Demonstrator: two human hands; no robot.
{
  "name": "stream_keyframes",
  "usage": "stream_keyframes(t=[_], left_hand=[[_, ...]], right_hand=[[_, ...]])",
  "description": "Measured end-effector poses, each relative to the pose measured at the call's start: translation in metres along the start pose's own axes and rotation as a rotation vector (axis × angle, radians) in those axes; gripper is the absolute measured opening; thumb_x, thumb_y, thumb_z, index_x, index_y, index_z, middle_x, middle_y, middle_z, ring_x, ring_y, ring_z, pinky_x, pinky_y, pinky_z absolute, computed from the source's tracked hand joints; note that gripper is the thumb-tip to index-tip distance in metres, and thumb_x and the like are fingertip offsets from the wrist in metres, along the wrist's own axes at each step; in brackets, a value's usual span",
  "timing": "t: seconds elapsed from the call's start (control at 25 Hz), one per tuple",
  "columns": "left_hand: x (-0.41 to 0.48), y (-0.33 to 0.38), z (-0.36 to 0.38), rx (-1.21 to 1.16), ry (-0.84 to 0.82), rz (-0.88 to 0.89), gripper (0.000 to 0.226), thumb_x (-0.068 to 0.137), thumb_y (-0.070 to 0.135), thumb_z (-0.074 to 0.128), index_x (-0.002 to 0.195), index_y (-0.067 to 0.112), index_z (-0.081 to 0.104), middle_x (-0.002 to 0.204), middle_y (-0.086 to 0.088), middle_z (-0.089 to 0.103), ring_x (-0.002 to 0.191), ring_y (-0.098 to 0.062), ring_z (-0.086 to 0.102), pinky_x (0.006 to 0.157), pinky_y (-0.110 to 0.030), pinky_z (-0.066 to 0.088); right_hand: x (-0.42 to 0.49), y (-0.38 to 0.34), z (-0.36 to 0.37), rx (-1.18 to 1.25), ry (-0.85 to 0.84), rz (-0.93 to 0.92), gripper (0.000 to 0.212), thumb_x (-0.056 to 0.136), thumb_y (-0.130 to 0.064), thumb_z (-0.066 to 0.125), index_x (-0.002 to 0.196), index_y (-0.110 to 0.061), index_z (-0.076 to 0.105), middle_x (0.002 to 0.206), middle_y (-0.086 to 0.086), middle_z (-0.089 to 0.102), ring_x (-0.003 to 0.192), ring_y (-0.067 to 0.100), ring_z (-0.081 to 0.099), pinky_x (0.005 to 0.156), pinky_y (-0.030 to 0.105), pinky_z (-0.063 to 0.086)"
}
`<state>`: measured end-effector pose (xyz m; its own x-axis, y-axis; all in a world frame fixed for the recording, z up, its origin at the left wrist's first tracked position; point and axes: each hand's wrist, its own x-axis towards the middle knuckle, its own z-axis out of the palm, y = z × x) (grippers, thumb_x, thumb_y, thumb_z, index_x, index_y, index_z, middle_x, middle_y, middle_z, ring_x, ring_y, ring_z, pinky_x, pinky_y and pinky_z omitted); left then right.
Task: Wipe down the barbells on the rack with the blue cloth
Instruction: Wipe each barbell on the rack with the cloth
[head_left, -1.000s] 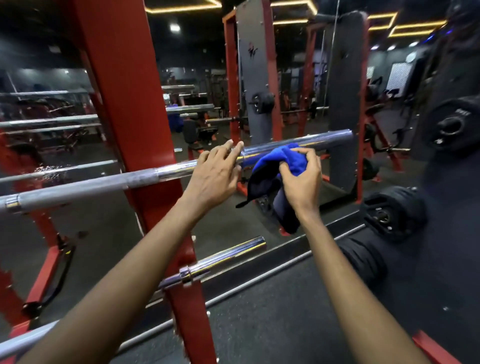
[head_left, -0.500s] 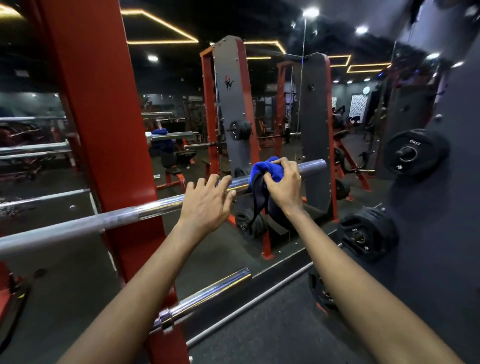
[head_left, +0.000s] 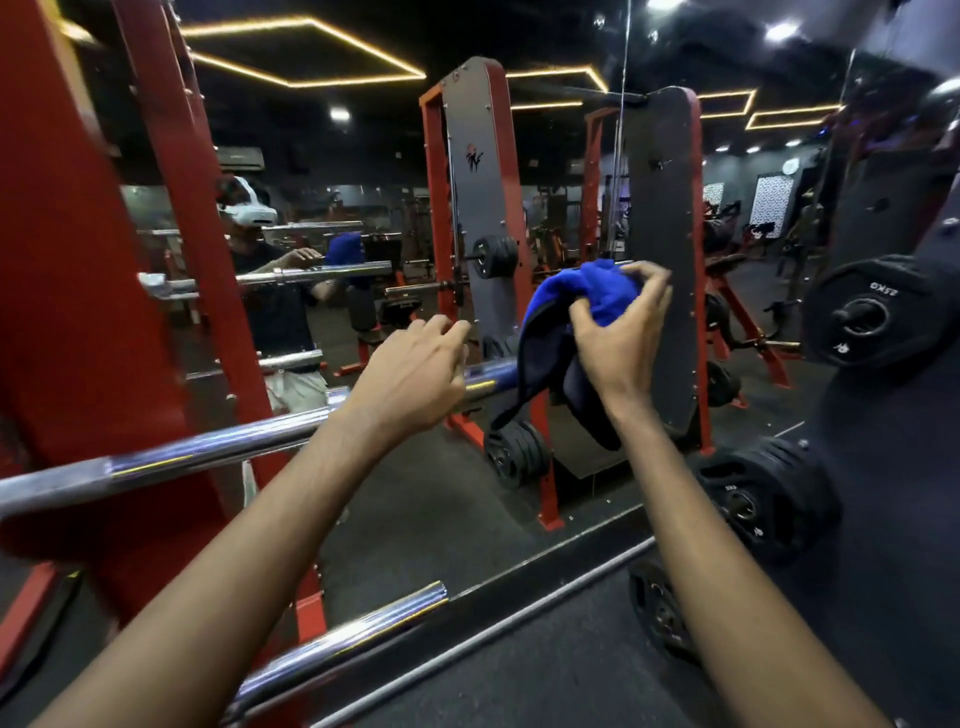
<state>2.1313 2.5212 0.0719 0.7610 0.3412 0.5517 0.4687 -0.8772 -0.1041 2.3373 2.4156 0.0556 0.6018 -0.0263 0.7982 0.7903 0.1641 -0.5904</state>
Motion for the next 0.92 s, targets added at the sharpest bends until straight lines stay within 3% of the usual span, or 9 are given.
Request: stream_keyframes(t=[0.08,0.16,0.24,0.32,0.48,0.6,0.72,0.92], left_hand=[[0.017,0.012,0.011,-0.053,-0.082,-0.014,0.04,0.106,0.042,0.034,0.132,0.016,0.049,0.121,-0.011,0.059,0.115,-0.034,0.057,0.093,-0.047,0.047],[0.019,0.018,0.029,0.035,-0.156,-0.035,0.051,0.104,0.055,0.028,0.14,0.022,0.044,0.126,-0.009,0.06,0.117,-0.032,0.059,0.091,-0.045,0.048],[0.012,0.018,0.047,0.178,-0.09,-0.016,0.059,0.103,0.059,0.021,0.151,0.028,0.037,0.123,-0.004,0.063,0.109,-0.029,0.063,0.083,-0.042,0.051],[0.006,0.017,0.055,0.229,0.002,0.013,0.064,0.102,0.061,0.017,0.155,0.03,0.034,0.116,-0.001,0.064,0.097,-0.027,0.064,0.076,-0.042,0.051],[0.005,0.02,0.058,0.257,0.063,0.014,0.071,0.098,0.071,0.023,0.147,0.025,0.046,0.113,0.001,0.063,0.093,-0.023,0.063,0.073,-0.037,0.049],[0.003,0.02,0.057,0.282,0.073,0.022,0.072,0.095,0.076,0.03,0.144,0.026,0.046,0.112,0.004,0.063,0.094,-0.02,0.063,0.075,-0.034,0.049],[0.002,0.021,0.053,0.248,0.066,0.014,0.068,0.094,0.074,0.034,0.141,0.028,0.047,0.11,0.004,0.063,0.094,-0.02,0.064,0.073,-0.035,0.051],[0.004,0.023,0.054,0.236,0.092,0.005,0.064,0.091,0.071,0.032,0.134,0.028,0.052,0.098,0.004,0.062,0.086,-0.022,0.063,0.069,-0.037,0.048]], right_hand=[[0.019,0.022,-0.002,-0.063,-0.039,-0.026,0.043,0.075,-0.015,0.075,0.11,-0.004,0.052,0.118,0.011,0.048,0.098,0.007,0.045,0.094,0.009,0.038],[0.016,0.042,0.003,-0.131,-0.133,-0.069,0.032,0.076,-0.013,0.074,0.102,-0.007,0.057,0.116,0.012,0.049,0.101,0.015,0.05,0.097,0.029,0.046],[0.004,0.058,0.005,-0.137,-0.186,-0.113,0.024,0.08,-0.016,0.075,0.099,-0.009,0.062,0.114,0.008,0.052,0.103,0.018,0.056,0.095,0.037,0.048],[-0.01,0.066,0.004,-0.103,-0.199,-0.176,0.023,0.085,-0.025,0.077,0.101,-0.012,0.067,0.115,0.003,0.06,0.107,0.019,0.061,0.096,0.037,0.049],[-0.03,0.073,-0.001,-0.246,-0.258,-0.331,0.048,0.087,-0.055,0.073,0.124,-0.025,0.071,0.136,-0.003,0.06,0.132,0.02,0.053,0.111,0.04,0.035],[-0.016,0.091,0.0,-0.185,-0.159,-0.227,0.039,0.083,-0.043,0.078,0.116,-0.022,0.073,0.127,0.001,0.061,0.121,0.021,0.059,0.109,0.035,0.044],[0.009,0.098,0.001,-0.188,-0.048,-0.014,0.034,0.08,-0.036,0.072,0.111,-0.023,0.074,0.121,0.002,0.062,0.113,0.022,0.061,0.099,0.048,0.05],[-0.027,0.085,-0.001,-0.239,-0.248,-0.179,0.049,0.086,-0.055,0.072,0.126,-0.026,0.068,0.135,-0.001,0.056,0.128,0.021,0.055,0.111,0.038,0.043]])
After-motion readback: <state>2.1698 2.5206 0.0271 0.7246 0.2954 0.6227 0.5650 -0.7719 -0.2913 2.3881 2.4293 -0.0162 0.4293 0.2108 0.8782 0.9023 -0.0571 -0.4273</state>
